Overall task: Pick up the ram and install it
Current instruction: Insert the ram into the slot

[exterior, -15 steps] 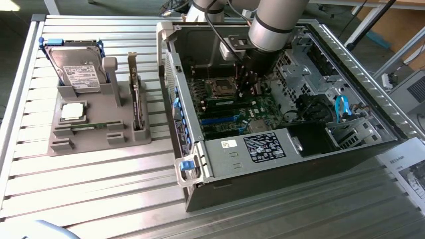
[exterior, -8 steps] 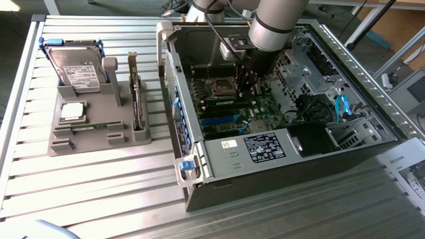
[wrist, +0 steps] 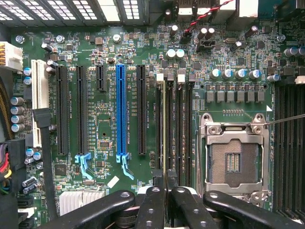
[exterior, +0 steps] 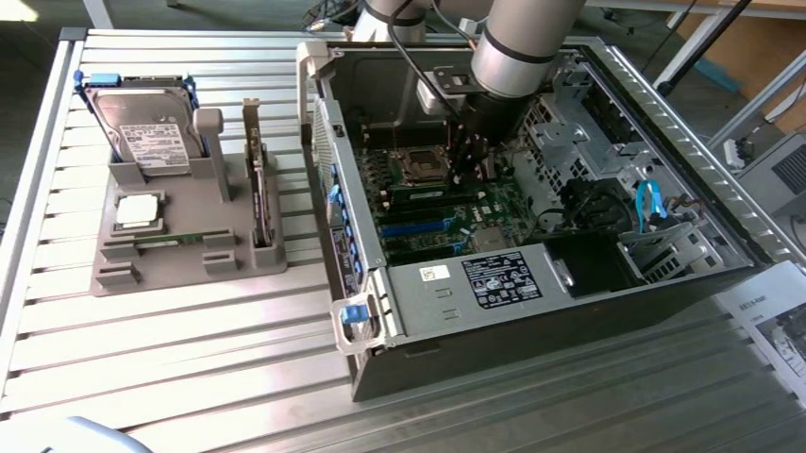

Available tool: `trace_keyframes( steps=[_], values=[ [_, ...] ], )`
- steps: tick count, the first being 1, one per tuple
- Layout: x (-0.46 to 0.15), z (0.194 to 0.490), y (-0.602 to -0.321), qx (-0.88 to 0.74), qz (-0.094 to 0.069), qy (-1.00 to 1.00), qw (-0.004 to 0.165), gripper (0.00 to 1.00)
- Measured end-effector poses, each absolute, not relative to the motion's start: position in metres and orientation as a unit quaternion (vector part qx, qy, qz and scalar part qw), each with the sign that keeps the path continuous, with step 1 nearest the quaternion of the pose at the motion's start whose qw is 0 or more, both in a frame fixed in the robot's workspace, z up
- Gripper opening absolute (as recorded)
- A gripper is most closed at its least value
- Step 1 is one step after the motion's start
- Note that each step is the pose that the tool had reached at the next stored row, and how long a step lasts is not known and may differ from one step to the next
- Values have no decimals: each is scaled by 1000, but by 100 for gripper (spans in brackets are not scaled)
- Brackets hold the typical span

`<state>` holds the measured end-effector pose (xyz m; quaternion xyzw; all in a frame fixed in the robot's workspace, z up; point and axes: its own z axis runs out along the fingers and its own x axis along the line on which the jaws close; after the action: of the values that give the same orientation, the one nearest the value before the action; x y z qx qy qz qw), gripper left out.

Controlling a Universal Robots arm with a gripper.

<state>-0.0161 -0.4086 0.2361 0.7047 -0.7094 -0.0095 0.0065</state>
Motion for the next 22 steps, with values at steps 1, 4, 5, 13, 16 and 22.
trace_keyframes(
  steps=[1, 4, 5, 13, 16, 22],
  values=[
    [-16, 236, -409, 705, -9, -709, 7, 12],
    [-16, 236, -409, 705, -10, -709, 6, 12],
    [-16, 237, -409, 705, -10, -709, 6, 12],
    [-16, 242, -409, 705, -10, -709, 6, 12],
    [-16, 242, -410, 705, -10, -709, 6, 12],
    [-16, 242, -411, 705, -10, -709, 6, 12]
  ],
)
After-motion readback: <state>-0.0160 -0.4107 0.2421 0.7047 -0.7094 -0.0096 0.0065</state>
